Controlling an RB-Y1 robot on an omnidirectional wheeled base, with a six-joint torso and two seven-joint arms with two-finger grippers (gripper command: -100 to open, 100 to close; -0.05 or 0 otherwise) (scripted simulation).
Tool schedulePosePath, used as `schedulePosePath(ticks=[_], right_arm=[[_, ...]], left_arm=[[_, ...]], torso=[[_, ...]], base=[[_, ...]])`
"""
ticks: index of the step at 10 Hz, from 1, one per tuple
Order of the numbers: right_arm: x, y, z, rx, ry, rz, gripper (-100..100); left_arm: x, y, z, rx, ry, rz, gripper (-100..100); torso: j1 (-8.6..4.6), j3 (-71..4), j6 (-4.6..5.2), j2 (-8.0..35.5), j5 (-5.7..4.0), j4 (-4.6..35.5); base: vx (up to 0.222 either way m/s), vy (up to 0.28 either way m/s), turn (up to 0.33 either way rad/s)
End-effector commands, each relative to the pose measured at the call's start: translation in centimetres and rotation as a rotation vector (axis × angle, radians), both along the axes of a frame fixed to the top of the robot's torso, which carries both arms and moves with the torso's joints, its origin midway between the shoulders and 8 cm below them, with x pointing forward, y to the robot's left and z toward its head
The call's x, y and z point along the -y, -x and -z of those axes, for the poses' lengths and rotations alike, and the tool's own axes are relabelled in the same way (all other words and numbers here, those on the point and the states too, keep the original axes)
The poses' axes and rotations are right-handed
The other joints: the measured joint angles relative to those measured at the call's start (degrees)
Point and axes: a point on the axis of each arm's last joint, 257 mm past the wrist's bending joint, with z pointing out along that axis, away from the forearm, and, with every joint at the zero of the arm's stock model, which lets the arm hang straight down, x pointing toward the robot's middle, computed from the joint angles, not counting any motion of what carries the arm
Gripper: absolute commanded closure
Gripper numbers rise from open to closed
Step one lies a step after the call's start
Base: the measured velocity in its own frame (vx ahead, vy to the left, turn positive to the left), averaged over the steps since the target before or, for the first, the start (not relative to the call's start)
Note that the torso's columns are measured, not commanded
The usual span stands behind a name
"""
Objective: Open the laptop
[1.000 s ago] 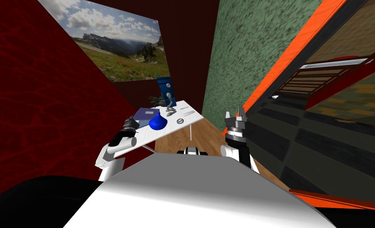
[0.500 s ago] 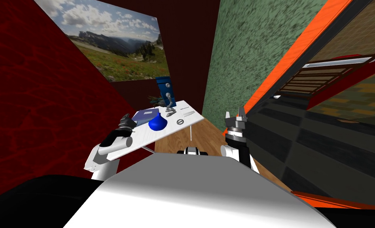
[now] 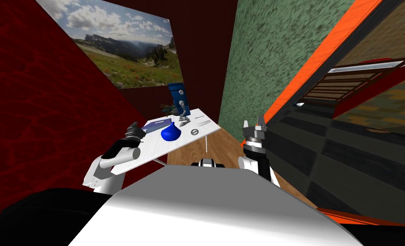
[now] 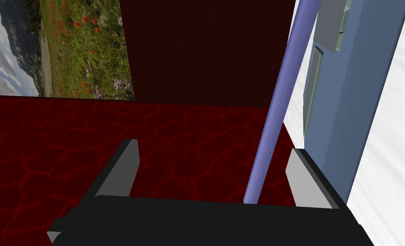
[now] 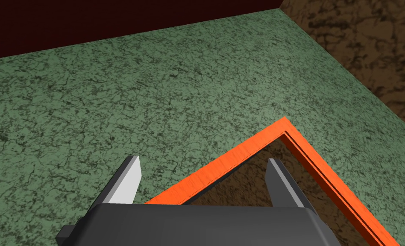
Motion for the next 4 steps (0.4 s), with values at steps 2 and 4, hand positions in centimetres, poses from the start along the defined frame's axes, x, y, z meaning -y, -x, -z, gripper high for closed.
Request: schedulePosePath(ticks=[2, 4], right_arm=[[0.00, 0.00, 0.00, 0.000, 0.000, 0.000, 0], [0.00, 0.00, 0.00, 0.000, 0.000, 0.000, 0]], left_arm=[[0.04, -0.04, -0.16, 0.003, -0.002, 0.001, 0], [0.07, -0.07, -0.19, 0.004, -0.002, 0.002, 0]], torso=[[0.12, -0.03, -0.03, -0.06, 0.08, -0.05], [0.12, -0.02, -0.02, -0.05, 0.06, -0.03]], base=[[0.000, 0.000, 0.000], [0.000, 0.000, 0.000]])
